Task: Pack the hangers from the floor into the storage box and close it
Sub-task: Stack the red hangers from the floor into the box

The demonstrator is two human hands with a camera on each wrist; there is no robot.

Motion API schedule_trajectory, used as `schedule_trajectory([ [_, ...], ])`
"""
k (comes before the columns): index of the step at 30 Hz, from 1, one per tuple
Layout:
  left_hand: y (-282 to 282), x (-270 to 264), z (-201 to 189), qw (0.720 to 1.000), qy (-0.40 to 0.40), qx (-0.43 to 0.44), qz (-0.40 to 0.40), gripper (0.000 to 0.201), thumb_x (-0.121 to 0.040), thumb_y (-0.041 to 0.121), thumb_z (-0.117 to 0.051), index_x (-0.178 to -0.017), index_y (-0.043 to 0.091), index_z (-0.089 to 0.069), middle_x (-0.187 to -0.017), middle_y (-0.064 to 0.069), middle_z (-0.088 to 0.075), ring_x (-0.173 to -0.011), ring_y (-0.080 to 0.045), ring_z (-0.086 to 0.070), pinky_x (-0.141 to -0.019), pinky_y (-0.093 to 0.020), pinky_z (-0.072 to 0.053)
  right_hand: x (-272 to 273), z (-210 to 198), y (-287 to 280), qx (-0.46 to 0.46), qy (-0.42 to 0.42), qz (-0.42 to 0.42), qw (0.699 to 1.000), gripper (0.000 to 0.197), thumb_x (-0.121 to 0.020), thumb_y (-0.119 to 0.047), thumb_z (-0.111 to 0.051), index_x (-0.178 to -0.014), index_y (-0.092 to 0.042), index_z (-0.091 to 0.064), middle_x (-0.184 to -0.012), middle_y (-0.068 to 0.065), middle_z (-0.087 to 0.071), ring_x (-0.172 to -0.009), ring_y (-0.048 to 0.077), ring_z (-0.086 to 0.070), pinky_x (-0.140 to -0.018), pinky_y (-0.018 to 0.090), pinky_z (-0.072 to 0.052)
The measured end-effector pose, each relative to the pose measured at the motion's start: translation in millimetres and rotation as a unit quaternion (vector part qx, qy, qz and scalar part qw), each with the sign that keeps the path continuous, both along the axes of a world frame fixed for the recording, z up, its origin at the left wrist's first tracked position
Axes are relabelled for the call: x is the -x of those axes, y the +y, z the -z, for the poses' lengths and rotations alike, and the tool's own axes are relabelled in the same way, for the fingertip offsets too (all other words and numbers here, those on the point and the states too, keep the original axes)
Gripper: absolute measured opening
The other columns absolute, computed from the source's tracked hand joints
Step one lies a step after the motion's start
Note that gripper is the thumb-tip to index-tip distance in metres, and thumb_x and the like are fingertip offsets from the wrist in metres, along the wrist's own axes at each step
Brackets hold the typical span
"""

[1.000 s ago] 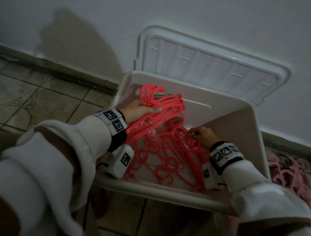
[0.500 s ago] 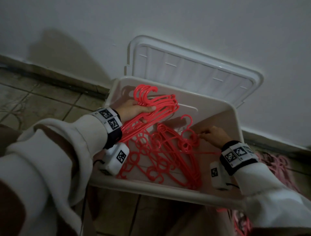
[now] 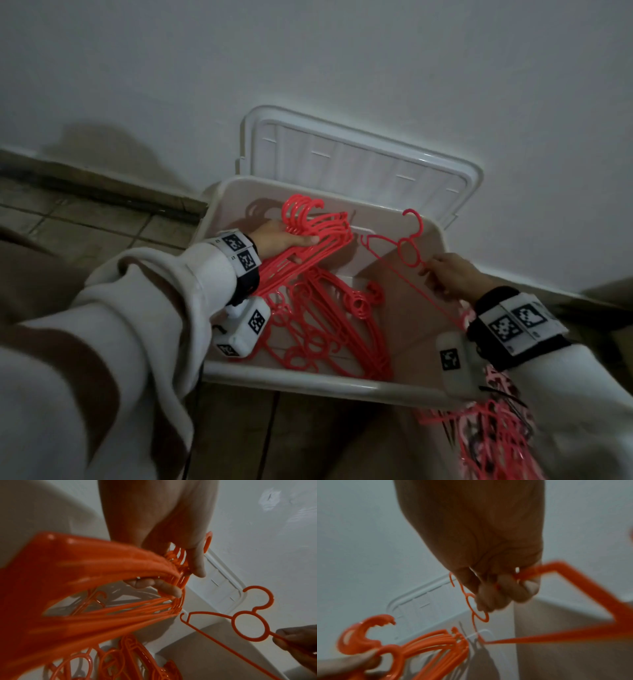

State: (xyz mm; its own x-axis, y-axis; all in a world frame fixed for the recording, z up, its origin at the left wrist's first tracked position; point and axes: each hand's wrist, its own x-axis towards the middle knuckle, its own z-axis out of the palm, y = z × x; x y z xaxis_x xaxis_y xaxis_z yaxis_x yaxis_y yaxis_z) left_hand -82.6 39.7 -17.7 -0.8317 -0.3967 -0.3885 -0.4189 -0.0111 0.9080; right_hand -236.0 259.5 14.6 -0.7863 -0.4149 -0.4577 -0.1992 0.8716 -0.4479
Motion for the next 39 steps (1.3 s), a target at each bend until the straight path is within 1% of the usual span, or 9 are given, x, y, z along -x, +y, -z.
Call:
schedule_trajectory([
  [3,6,2,-1,0.999,-0.027,-0.019,0.01,0.009,-0.084,0.004,-0.063,-0.08,0.013,-0.063,-0.051,0.005,-0.064,-0.039,-0.002,-0.058,-0.05,-0.016,-0.052,-23,0,-5,0.03,-0.091,-0.037,0.995,0.032,-0.098,-0.008,-0.034,-0.069,-0.014,-0.046,-0.041,-0.007,-0.057,-0.033,-0.001,-0.05,-0.041,0.017,-0.032],
  [8,11,1,-1,0.998,-0.046,-0.038,0.016,0.018,-0.077,0.001,-0.057,-0.062,0.006,-0.065,-0.052,-0.006,-0.063,-0.055,-0.021,-0.059,-0.08,-0.038,-0.051,-60,1,-23,0.132,-0.178,-0.049,0.974,0.031,-0.098,-0.006,-0.037,-0.069,-0.008,-0.048,-0.043,-0.004,-0.061,-0.033,-0.001,-0.049,-0.033,0.009,-0.031],
  [12,18,-1,-5,0.994,-0.027,-0.1,0.016,0.02,-0.084,0.001,-0.049,-0.066,0.006,-0.056,-0.044,-0.001,-0.058,-0.039,-0.011,-0.057,-0.051,-0.023,-0.052,-74,13,-50,0.234,-0.248,0.023,0.94,0.025,-0.096,-0.002,-0.04,-0.072,-0.003,-0.047,-0.039,0.001,-0.059,-0.032,0.005,-0.055,-0.033,0.013,-0.041],
  [15,23,-2,-10,0.989,-0.014,-0.146,0.025,0.018,-0.087,0.006,-0.05,-0.071,0.008,-0.057,-0.047,0.0,-0.06,-0.039,-0.01,-0.056,-0.048,-0.02,-0.049,-84,20,-69,0.236,-0.27,0.016,0.933,0.02,-0.096,-0.004,-0.043,-0.079,0.005,-0.05,-0.049,0.007,-0.06,-0.036,0.006,-0.059,-0.04,0.015,-0.049],
  [22,22,-3,-1,0.999,0.004,-0.033,-0.002,0.012,-0.072,0.006,-0.075,-0.082,0.01,-0.07,-0.084,-0.012,-0.069,-0.081,-0.026,-0.064,-0.094,-0.043,-0.05,-93,31,-85,0.26,-0.204,-0.039,0.943,0.018,-0.091,-0.001,-0.052,-0.076,-0.009,-0.05,-0.066,0.007,-0.053,-0.034,0.001,-0.056,-0.035,0.012,-0.04],
  [27,23,-2,-3,0.999,0.005,-0.045,0.015,0.014,-0.073,0.002,-0.073,-0.072,0.015,-0.069,-0.068,-0.005,-0.069,-0.065,-0.025,-0.063,-0.08,-0.04,-0.052,-86,28,-74,0.261,-0.198,-0.078,0.942,0.023,-0.09,0.005,-0.05,-0.073,-0.012,-0.052,-0.061,0.001,-0.062,-0.036,0.001,-0.056,-0.04,0.014,-0.041],
  [30,26,-1,-5,0.999,0.01,-0.035,0.037,0.014,-0.073,0.003,-0.072,-0.074,0.016,-0.069,-0.069,-0.003,-0.069,-0.069,-0.024,-0.064,-0.087,-0.041,-0.052,-74,26,-66,0.236,-0.186,-0.112,0.947,0.017,-0.088,0.009,-0.05,-0.081,-0.005,-0.057,-0.05,-0.009,-0.065,-0.044,0.0,-0.06,-0.051,0.023,-0.044],
  [33,27,1,-5,0.999,-0.002,-0.019,0.038,0.008,-0.061,0.014,-0.077,-0.063,0.019,-0.072,-0.075,-0.005,-0.07,-0.085,-0.029,-0.066,-0.095,-0.044,-0.049,-69,19,-62,0.22,-0.156,-0.151,0.951,0.024,-0.086,0.015,-0.048,-0.103,0.001,-0.057,-0.058,-0.01,-0.065,-0.049,-0.004,-0.06,-0.05,0.012,-0.049],
  [39,24,-1,-6,0.998,-0.005,-0.051,0.042,0.015,-0.07,-0.005,-0.071,-0.069,0.01,-0.068,-0.073,-0.009,-0.067,-0.075,-0.026,-0.062,-0.09,-0.041,-0.051,-62,16,-59,0.18,-0.102,-0.204,0.957,0.026,-0.084,0.009,-0.055,-0.108,0.003,-0.063,-0.105,0.024,-0.064,-0.075,0.012,-0.059,-0.076,0.018,-0.047],
])
